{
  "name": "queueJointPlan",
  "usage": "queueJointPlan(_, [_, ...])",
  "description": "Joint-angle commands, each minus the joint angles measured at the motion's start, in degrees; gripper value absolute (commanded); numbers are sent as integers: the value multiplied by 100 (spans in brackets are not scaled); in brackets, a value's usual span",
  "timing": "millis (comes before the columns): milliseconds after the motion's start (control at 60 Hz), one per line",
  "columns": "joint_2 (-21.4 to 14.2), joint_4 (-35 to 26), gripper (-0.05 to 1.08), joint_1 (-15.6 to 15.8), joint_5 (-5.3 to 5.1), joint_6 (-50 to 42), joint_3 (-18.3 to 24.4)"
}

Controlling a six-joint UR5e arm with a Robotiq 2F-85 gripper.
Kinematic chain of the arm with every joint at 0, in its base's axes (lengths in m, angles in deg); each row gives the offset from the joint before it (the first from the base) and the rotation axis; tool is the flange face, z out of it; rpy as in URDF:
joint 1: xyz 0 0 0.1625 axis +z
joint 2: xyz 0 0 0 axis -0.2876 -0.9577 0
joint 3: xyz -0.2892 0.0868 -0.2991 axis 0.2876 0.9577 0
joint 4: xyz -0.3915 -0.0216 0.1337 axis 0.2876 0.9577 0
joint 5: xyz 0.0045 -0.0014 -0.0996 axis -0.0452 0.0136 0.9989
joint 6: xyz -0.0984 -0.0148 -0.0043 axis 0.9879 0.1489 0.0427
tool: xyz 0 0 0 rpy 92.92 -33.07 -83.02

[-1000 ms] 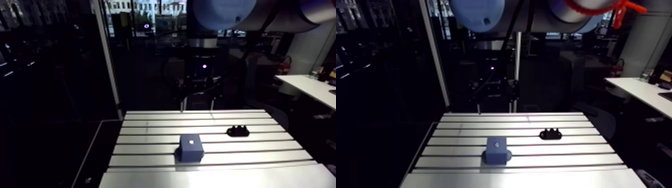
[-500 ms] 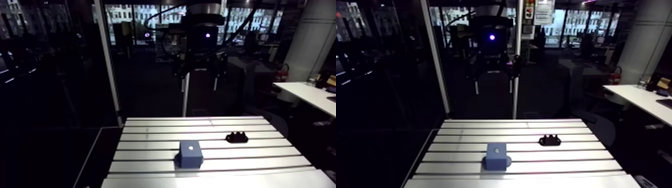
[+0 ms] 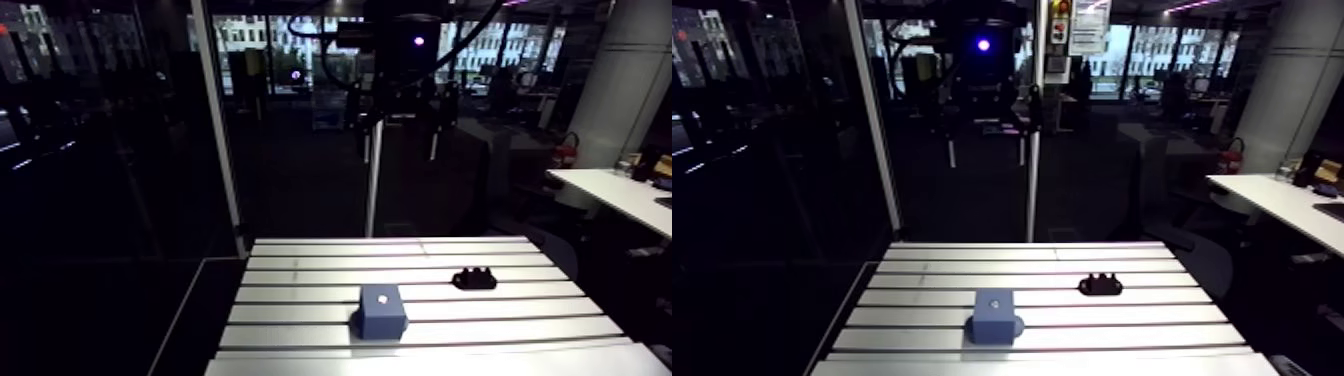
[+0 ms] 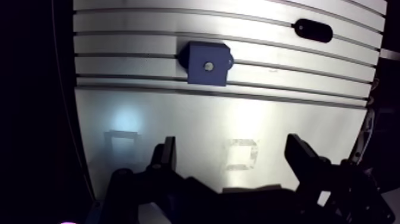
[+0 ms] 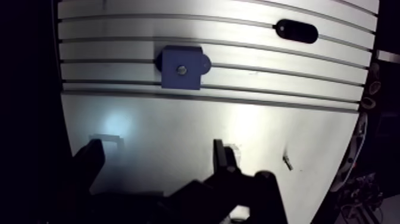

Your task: Pick up the M10 bolt and insert it into the hex recess until seated.

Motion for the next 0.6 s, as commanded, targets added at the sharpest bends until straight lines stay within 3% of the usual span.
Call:
queueJointPlan(17, [-31, -2, 1, -9, -10, 0, 38])
queueJointPlan(600, [4, 25, 1, 0, -19, 0, -13])
